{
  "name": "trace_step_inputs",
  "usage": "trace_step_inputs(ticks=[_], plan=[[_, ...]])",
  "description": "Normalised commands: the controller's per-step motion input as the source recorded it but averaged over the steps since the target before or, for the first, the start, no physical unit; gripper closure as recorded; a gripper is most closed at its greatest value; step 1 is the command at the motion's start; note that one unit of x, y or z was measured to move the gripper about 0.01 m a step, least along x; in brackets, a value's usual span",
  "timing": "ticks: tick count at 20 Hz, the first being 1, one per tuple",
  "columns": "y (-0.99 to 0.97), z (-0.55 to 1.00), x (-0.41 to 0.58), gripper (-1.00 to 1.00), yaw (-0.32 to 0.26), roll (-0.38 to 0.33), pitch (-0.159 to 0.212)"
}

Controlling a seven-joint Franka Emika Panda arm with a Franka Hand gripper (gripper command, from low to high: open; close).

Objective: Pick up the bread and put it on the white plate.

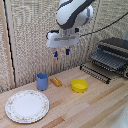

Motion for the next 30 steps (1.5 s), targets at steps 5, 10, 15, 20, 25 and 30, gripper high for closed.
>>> trace_step_inputs(ticks=[5,10,15,20,25,30], plan=[[-0.12,-0.2,0.587,-1.0,0.035,-0.005,0.0],[-0.12,-0.24,0.577,-1.0,0.066,-0.014,0.003],[-0.21,-0.21,0.409,-1.0,0.06,-0.034,0.091],[-0.34,-0.18,0.312,-1.0,0.037,-0.041,0.153],[-0.23,-0.25,0.385,-1.0,0.058,-0.029,0.107],[-0.14,-0.26,0.397,-1.0,0.066,-0.04,0.057]])
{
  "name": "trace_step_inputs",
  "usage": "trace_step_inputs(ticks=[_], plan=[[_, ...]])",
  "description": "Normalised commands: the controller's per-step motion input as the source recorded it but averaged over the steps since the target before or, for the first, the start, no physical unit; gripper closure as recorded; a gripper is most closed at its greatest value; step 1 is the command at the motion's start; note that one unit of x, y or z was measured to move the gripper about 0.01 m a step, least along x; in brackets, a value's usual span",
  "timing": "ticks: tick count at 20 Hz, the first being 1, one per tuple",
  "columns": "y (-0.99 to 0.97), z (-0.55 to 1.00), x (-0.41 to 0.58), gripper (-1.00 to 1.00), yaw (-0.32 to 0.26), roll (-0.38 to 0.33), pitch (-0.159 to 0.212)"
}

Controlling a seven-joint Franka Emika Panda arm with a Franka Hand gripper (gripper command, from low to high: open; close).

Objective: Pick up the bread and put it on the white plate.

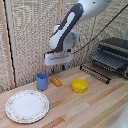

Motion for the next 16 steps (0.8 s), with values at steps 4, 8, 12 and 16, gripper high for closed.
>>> trace_step_inputs(ticks=[4,8,12,16], plan=[[-0.07,-0.25,0.386,-1.0,0.074,-0.052,0.034],[-0.09,-0.23,0.304,-1.0,0.073,-0.041,0.024],[-0.1,-0.21,0.126,-1.0,0.067,-0.041,0.028],[-0.19,-0.14,0.0,-1.0,0.049,-0.036,0.04]])
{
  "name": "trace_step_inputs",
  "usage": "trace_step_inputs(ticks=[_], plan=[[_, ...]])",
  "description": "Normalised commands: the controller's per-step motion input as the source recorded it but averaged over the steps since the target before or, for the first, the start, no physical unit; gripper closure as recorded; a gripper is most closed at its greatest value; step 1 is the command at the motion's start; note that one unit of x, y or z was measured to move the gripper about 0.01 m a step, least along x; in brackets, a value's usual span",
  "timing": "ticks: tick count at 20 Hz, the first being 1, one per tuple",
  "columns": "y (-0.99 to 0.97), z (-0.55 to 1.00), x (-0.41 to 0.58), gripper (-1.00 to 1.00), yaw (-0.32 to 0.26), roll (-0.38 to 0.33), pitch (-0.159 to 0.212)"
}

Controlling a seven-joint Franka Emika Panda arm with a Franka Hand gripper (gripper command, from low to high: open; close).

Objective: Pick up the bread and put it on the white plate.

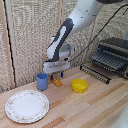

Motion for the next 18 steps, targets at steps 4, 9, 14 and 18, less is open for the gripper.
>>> trace_step_inputs(ticks=[4,9,14,18], plan=[[-0.17,-0.06,0.001,-1.0,0.044,-0.005,0.036],[-0.02,-0.07,0.033,-1.0,0.013,-0.014,0.025],[0.01,-0.11,0.015,1.0,0.0,-0.029,0.0],[0.03,-0.02,0.019,1.0,0.0,-0.005,0.001]])
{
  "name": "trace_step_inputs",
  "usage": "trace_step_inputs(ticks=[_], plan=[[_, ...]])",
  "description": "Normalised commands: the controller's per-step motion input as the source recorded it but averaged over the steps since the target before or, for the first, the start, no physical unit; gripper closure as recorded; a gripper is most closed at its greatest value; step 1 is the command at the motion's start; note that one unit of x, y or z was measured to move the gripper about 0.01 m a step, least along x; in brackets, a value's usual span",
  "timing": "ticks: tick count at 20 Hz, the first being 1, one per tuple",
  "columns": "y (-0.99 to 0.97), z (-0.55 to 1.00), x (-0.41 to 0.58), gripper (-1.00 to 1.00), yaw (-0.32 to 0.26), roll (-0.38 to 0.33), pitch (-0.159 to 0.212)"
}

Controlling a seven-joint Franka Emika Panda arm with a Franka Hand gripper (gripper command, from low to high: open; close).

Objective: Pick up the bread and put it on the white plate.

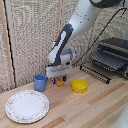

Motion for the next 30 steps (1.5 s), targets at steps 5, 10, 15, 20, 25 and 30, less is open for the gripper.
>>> trace_step_inputs(ticks=[5,10,15,20,25,30], plan=[[0.02,0.07,0.005,1.0,-0.012,0.004,0.0],[0.02,0.43,0.064,1.0,-0.039,0.054,0.0],[0.0,0.96,0.141,1.0,-0.076,0.067,0.0],[0.04,1.0,0.165,1.0,-0.019,0.039,0.021],[0.46,0.94,-0.098,1.0,0.0,0.037,0.017],[0.81,0.63,-0.252,1.0,0.0,0.002,0.0]])
